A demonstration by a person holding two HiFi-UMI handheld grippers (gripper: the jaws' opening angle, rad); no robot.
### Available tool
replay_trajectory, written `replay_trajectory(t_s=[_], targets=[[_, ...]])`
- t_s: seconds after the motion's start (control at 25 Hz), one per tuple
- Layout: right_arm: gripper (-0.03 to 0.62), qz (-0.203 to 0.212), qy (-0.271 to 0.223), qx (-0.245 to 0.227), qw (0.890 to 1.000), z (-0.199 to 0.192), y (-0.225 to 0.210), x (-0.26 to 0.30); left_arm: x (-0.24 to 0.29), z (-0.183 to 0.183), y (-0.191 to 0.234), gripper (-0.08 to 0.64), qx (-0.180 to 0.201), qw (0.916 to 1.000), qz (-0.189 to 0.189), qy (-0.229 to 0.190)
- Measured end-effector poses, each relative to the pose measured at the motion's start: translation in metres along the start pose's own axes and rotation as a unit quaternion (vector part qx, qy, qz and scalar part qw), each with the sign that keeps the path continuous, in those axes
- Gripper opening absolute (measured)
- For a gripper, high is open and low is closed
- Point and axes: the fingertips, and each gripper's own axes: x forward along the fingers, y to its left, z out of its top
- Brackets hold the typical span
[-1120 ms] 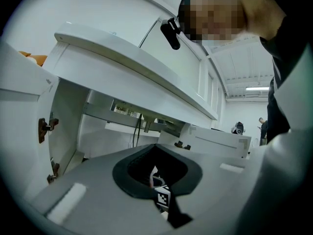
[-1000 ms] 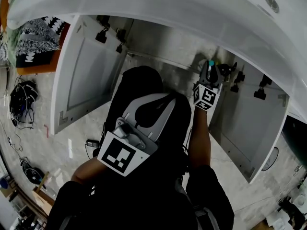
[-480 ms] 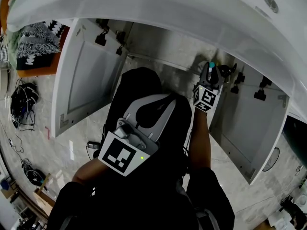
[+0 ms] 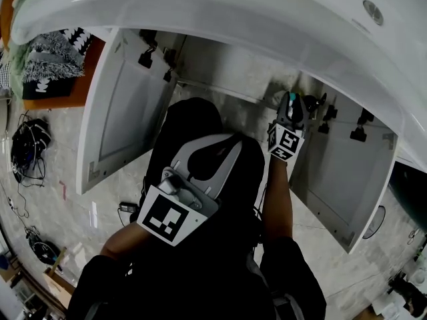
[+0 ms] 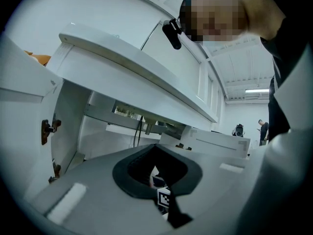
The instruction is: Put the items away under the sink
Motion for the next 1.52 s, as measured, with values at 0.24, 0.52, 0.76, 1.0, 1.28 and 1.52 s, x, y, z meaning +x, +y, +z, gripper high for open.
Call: replay_trajectory(t_s=[0.24,0.52,0.76,1.0,1.28,1.52], targets=[[0.13,-0.006,-0.008,-0.005,1.0,0.019,0.004,-0.005,-0.009,0.009,0.004,0.007,-0.002,0.9999,-0.005,-0.013],[0.107,-0.011,-0.013,0.005,1.0,0.049,0.011,-0.018,-0.019,0.025,0.005,0.008,-0.007,0.9993,-0.022,-0.03],[0.017,-0.012,0.012,0.052,0.999,0.072,0.041,-0.052,-0.048,0.062,0.004,0.006,0.018,0.9962,-0.037,-0.077],[0.015,0.01,0.029,0.056,0.998,0.093,0.075,-0.064,-0.08,0.064,0.008,0.008,0.029,0.9951,-0.054,-0.078],[0.015,0.019,0.042,0.084,0.995,0.099,0.086,-0.083,-0.087,0.074,0.025,0.008,0.037,0.9942,-0.034,-0.095],[0.015,0.014,0.045,0.087,0.995,0.101,0.085,-0.094,-0.078,0.067,0.029,0.006,0.04,0.9946,-0.025,-0.093]])
